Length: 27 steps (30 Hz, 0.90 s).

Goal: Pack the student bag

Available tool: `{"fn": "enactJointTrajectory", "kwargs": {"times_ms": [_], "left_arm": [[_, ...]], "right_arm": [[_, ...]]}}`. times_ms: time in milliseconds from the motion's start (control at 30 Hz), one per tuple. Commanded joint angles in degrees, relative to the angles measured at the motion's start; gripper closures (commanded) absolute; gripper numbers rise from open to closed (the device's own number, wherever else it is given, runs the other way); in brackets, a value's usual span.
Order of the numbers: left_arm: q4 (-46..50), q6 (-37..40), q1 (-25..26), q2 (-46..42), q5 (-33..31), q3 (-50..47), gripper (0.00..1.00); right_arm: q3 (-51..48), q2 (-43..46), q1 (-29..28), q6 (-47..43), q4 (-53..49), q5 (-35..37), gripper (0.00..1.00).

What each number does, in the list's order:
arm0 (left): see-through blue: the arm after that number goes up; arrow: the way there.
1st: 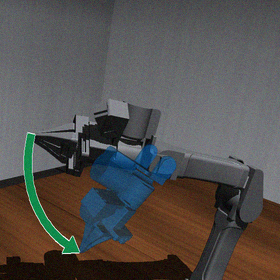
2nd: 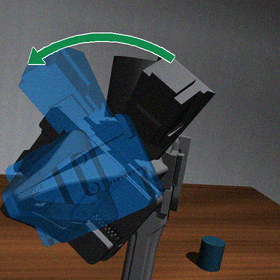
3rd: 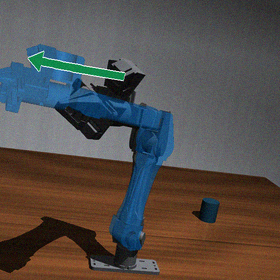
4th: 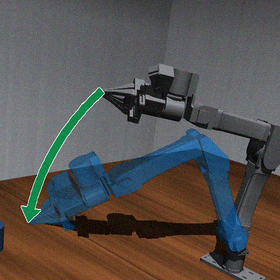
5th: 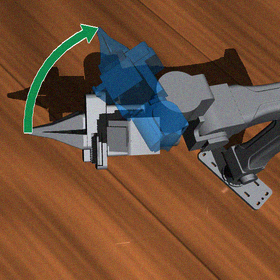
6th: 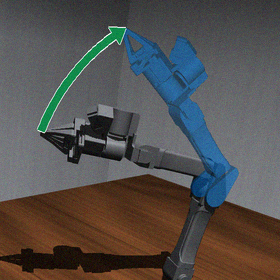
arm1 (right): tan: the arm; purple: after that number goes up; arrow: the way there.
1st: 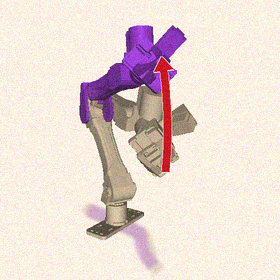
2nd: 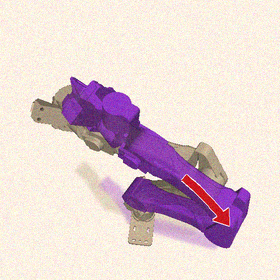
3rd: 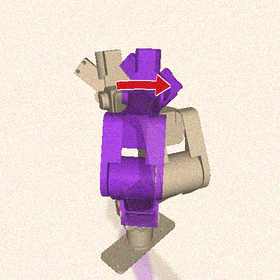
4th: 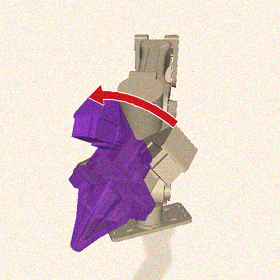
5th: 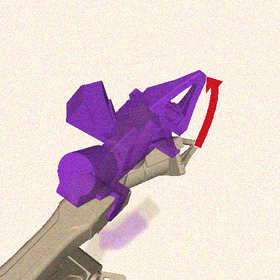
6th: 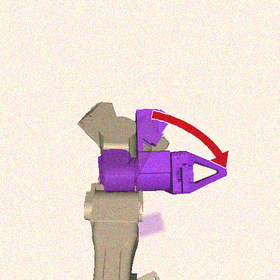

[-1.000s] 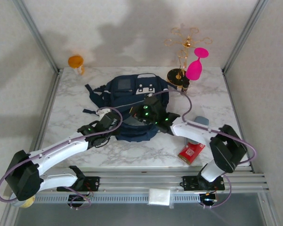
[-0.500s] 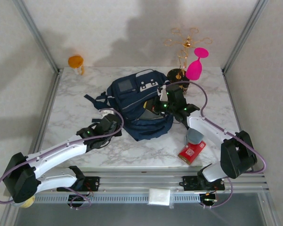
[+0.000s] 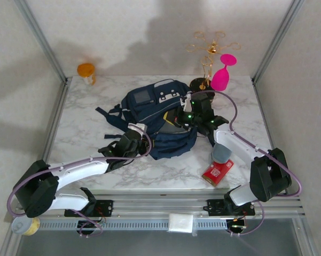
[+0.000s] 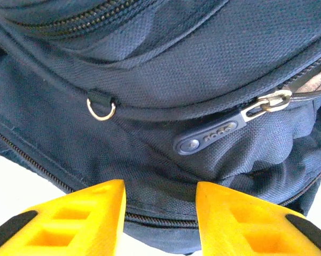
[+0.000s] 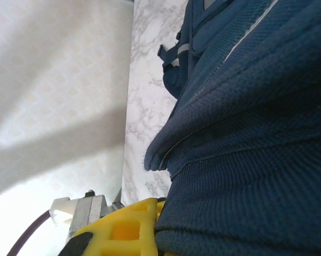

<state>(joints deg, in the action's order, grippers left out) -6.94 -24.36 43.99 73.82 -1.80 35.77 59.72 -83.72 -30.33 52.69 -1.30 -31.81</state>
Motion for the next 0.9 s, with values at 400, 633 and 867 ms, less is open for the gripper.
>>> {"fn": "enactJointTrajectory", "kwargs": {"times_ms": [400,633,867], "left_arm": [[-16.67,5.09,-0.89,4.80,11.73,4.95,0.51],[-14.60,8.55,-0.71,7.15,11.03,6.79,0.70],[-14.75,11.83,-0.74,3.55,10.53,4.93,0.92]], "right_arm": [[-1.39,3.30,0.26,2.91,8.68,-4.57,1.00],[-1.20,3.40,2.36,3.00,8.65,-5.36,1.00],[-1.10,3.13,3.06,2.60,8.07,-6.14,1.00]]}}
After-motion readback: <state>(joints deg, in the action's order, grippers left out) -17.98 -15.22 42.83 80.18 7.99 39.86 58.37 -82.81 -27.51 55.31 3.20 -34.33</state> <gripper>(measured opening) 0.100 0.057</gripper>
